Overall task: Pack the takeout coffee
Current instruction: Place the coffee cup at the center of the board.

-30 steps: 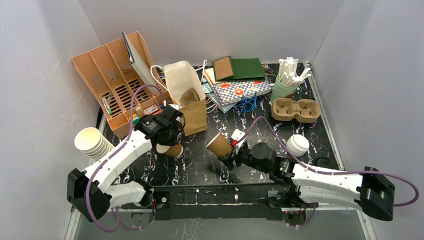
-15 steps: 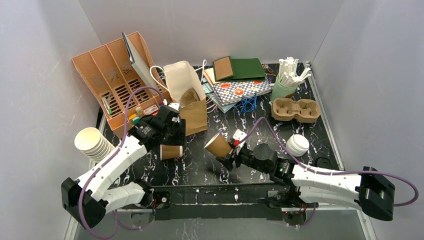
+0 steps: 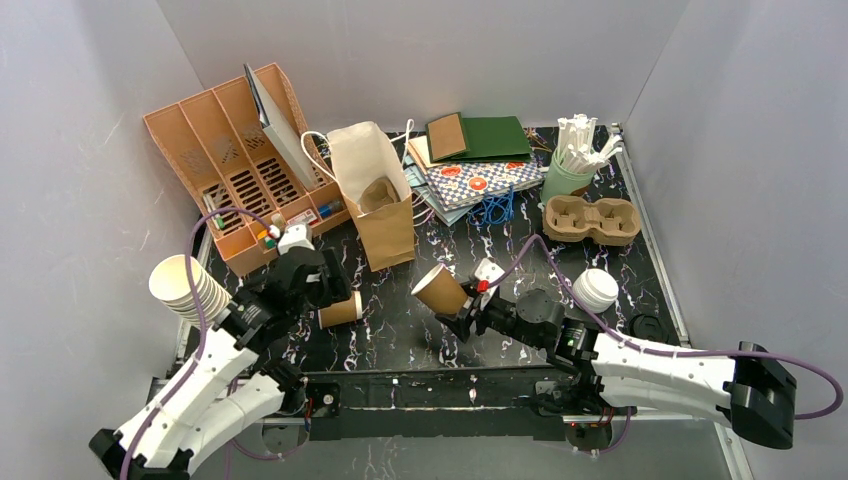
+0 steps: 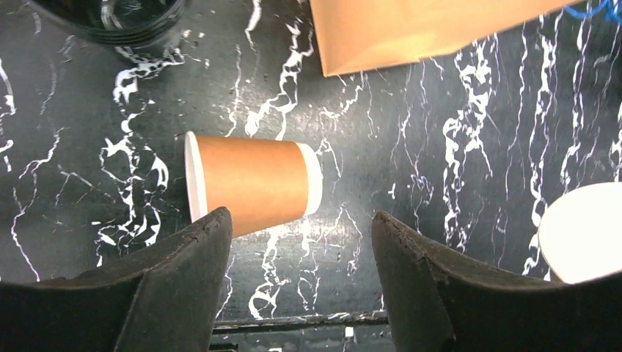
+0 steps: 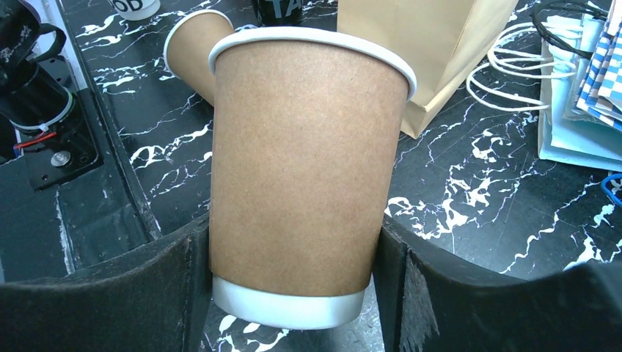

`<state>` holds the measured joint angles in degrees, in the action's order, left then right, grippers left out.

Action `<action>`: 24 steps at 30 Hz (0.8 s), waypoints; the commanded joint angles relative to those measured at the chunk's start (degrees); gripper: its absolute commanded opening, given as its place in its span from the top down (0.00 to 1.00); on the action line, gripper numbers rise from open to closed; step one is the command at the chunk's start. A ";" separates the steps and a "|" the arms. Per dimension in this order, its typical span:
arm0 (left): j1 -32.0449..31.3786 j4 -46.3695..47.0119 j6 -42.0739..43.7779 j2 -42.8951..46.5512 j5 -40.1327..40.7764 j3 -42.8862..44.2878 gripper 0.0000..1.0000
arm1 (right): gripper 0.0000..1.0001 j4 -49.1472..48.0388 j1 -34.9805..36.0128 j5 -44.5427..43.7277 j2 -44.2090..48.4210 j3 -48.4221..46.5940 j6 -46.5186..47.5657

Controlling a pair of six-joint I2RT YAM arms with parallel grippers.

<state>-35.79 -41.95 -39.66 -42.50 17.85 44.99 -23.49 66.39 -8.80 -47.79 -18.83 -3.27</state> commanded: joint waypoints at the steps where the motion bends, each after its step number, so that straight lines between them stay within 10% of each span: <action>1: 0.37 -2.73 -4.88 3.92 7.97 -2.57 0.34 | 0.44 -0.86 0.12 0.18 1.32 0.22 -0.30; 24: 1.41 7.64 -15.84 6.84 8.94 -15.89 0.30 | 0.45 3.21 0.14 1.60 4.96 -0.64 0.37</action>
<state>-34.96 -38.24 -54.13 -34.04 26.37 31.18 -19.40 66.39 -7.33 -44.40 -18.85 -3.07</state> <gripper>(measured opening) 0.714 0.761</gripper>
